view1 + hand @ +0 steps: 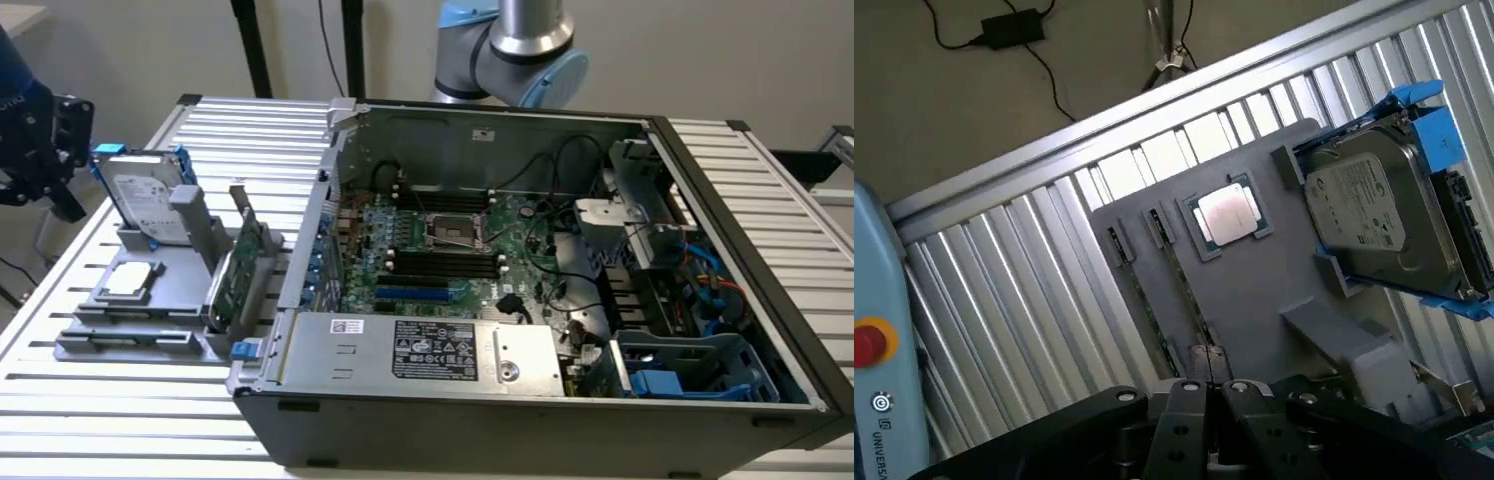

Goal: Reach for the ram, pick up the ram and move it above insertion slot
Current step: 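Pick up the ram and move it above insertion slot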

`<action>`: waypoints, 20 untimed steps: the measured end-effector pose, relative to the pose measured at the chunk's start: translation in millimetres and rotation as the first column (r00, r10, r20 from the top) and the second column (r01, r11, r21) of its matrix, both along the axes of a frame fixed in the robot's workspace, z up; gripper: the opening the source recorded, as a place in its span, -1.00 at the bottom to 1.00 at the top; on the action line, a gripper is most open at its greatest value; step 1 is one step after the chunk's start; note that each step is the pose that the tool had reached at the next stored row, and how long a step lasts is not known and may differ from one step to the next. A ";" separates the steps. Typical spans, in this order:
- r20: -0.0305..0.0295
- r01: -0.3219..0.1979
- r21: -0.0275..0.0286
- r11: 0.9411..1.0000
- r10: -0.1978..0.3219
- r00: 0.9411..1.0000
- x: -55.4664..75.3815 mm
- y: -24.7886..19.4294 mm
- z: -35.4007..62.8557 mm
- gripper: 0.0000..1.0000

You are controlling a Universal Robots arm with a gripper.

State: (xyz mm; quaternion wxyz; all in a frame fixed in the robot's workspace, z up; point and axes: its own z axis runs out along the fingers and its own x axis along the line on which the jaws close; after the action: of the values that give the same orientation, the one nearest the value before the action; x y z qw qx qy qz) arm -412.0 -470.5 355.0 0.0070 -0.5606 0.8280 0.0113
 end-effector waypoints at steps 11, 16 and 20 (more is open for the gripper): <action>0.002 -0.199 -0.003 0.980 0.199 0.980 0.0 0.0 -2.0 -0.79; 0.015 -0.305 -0.006 0.952 0.305 0.952 0.0 0.0 -3.1 -0.79; 0.021 -0.372 -0.008 0.928 0.372 0.928 0.0 0.0 -3.7 -0.79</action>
State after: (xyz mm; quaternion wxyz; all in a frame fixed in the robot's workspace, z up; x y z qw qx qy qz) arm -412.0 -470.5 351.2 0.0128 -0.7075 0.7066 0.0046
